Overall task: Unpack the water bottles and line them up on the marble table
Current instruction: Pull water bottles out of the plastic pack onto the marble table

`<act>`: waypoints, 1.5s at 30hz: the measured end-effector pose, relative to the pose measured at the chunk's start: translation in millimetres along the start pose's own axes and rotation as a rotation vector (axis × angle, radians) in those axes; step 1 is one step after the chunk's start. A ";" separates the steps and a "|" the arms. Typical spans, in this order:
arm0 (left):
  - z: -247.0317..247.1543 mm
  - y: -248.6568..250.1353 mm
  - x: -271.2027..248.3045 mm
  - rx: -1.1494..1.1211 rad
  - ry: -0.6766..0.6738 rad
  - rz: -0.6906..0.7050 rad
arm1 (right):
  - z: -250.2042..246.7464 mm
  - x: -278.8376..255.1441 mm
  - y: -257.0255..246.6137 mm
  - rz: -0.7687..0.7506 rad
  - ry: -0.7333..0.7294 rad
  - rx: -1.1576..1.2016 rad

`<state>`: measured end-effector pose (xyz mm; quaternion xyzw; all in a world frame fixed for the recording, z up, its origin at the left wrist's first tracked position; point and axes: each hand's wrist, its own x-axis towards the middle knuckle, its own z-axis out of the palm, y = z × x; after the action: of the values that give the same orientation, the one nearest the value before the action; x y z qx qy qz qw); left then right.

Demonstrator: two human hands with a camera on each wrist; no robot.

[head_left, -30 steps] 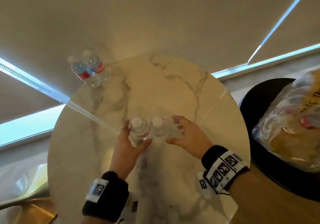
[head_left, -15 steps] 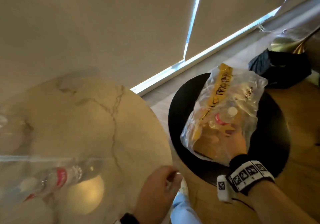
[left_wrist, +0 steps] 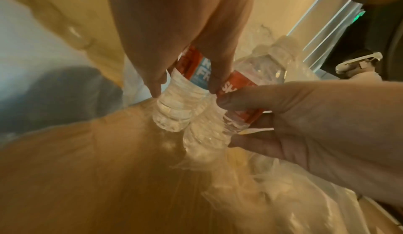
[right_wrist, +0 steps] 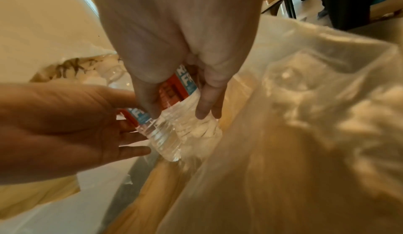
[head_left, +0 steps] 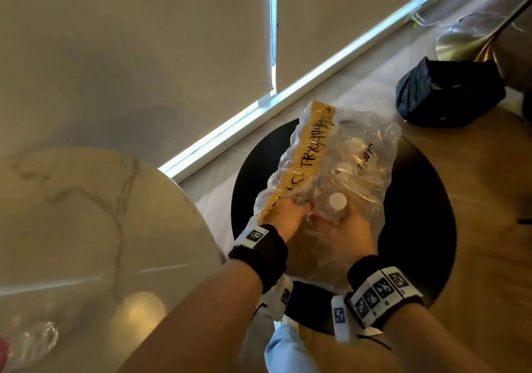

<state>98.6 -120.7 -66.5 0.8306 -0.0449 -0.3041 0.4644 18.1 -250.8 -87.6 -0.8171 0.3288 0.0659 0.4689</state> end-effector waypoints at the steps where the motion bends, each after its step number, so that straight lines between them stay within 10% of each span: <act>1: -1.2 2.0 -5.0 0.008 -0.010 0.007 | -4.9 -3.9 -4.1 -0.018 -0.017 0.002; 13: -87.3 7.6 -167.0 -0.226 0.066 0.204 | -39.1 -147.3 -109.2 -0.326 -0.119 -0.213; 23: -212.2 -176.1 -374.4 -0.316 0.518 -0.170 | 174.1 -292.4 -157.1 -0.429 -0.609 -0.093; 31: -269.2 -256.2 -405.4 -0.343 0.657 -0.206 | 300.2 -331.8 -176.5 -0.439 -0.656 -0.177; 38: -246.1 -275.8 -419.3 0.057 0.480 -0.508 | 241.6 -311.8 -184.5 -0.391 -0.750 -0.358; 45: -173.0 -182.1 -357.6 0.126 0.130 -0.281 | 94.3 -202.0 -116.6 -0.122 -0.122 -0.187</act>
<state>-134.8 238.5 20.0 0.8741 0.0831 -0.3082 0.3662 -49.7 -38.4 28.7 -0.8703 0.2415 0.1172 0.4129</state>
